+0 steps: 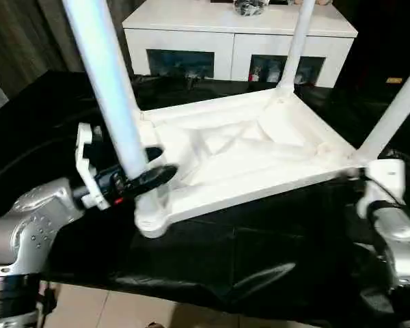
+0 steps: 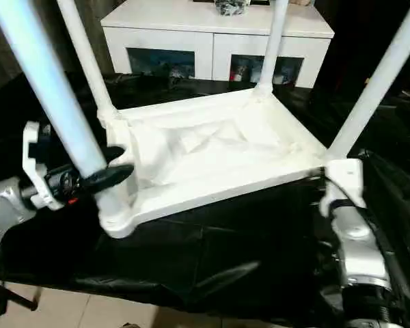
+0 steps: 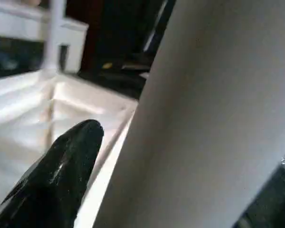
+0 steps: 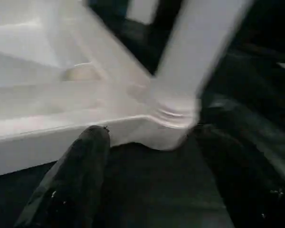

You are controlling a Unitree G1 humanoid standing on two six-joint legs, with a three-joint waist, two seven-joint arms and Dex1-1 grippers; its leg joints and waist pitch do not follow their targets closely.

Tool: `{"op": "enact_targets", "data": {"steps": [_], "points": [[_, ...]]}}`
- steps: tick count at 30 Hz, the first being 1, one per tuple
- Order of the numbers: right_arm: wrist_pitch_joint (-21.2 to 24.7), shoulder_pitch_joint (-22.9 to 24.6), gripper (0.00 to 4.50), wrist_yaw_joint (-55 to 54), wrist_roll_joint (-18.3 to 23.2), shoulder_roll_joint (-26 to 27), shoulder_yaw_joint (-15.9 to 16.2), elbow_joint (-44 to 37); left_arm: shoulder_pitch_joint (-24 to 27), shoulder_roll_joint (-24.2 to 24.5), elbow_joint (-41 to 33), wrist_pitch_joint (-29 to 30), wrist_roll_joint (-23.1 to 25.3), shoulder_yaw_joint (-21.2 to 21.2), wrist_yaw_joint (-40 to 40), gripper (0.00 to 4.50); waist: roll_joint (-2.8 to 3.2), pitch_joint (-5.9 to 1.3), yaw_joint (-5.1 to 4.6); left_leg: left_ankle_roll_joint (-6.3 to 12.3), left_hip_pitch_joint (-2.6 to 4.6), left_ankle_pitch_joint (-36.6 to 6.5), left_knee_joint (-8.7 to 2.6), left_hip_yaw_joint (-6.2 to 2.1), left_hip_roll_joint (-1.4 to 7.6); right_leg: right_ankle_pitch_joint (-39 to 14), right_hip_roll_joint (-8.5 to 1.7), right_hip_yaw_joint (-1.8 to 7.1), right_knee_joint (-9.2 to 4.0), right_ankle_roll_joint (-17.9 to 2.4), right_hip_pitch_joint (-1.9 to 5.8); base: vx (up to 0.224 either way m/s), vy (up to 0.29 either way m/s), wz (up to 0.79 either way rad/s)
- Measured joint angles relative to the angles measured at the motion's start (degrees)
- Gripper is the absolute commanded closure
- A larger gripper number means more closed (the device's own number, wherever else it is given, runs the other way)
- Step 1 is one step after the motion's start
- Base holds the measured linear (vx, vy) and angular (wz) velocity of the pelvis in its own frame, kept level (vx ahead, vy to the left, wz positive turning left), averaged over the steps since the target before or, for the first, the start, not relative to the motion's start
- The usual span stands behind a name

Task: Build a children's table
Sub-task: Rotate table base

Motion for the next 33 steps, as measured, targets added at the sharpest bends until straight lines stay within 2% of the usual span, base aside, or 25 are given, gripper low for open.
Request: {"op": "enact_targets", "data": {"steps": [5,9,14,17,20,25,33], "points": [[3.31,0.93,1.12,-0.24,-0.32,0.53,-0.29,-1.13,-0.31,-0.09,0.11,-0.05,0.23,-1.53,-0.38,0.03,0.23,-0.07,-0.14,0.00,-0.01,0.00,0.00,-0.02,-0.01,0.00,0.00,0.00,-0.01,0.02,0.00,0.000,0.000,0.00],[4.16,0.58,1.12,3.18,0.31,1.87,2.40,1.51,-0.24,-0.07,0.04,0.33,0.48,-2.25,-1.36,0.03,0.33,-0.05,-0.15,0.00,-0.02,0.00,0.00,-0.03,-0.01,0.00,-0.01,0.00,-0.01,0.02,0.00,0.000,0.000,0.00],[-0.31,-5.09,1.12,8.70,0.02,2.46,6.44,11.53,1.14,2.04,-3.04,4.33,-1.90,-2.92,-1.98,0.03,0.40,-0.02,-0.26,0.00,-0.03,0.00,0.01,-0.02,-0.02,0.01,-0.03,0.00,0.01,0.00,-0.03,0.000,0.000,0.00],[-1.90,-8.25,1.12,10.23,-1.36,2.99,7.25,16.16,2.36,2.58,-6.11,6.47,-3.98,-3.63,-2.22,0.03,0.34,-0.02,-0.27,0.01,-0.06,0.00,0.02,-0.01,0.00,0.01,-0.02,-0.03,0.00,0.00,-0.03,0.000,0.000,0.00],[-2.74,-11.21,1.12,10.70,-2.17,3.44,7.81,20.02,2.91,2.15,-9.41,8.24,-5.70,-4.92,-2.21,0.03,0.24,-0.02,-0.72,0.01,-0.06,0.01,0.07,0.00,-0.01,0.01,-0.01,0.00,-0.01,-0.01,-0.05,0.000,0.000,0.00],[-5.42,-14.85,1.12,12.00,-3.21,5.71,10.12,25.19,2.60,-1.35,-12.58,9.35,-7.01,-7.50,-0.94,0.03,-0.08,0.07,-1.80,0.01,-0.05,0.01,0.08,0.00,0.01,0.02,0.00,-0.01,0.04,-0.02,-0.06,0.000,0.000,0.00],[-8.37,-16.51,1.12,13.66,-4.60,9.53,13.04,27.40,-0.37,-5.07,-12.70,9.22,-6.63,-11.55,1.31,0.03,-0.32,0.11,-3.01,-0.01,0.07,0.01,0.09,-0.02,0.13,0.07,0.04,-0.08,0.21,-0.10,-0.09,0.000,0.000,0.00]]}}
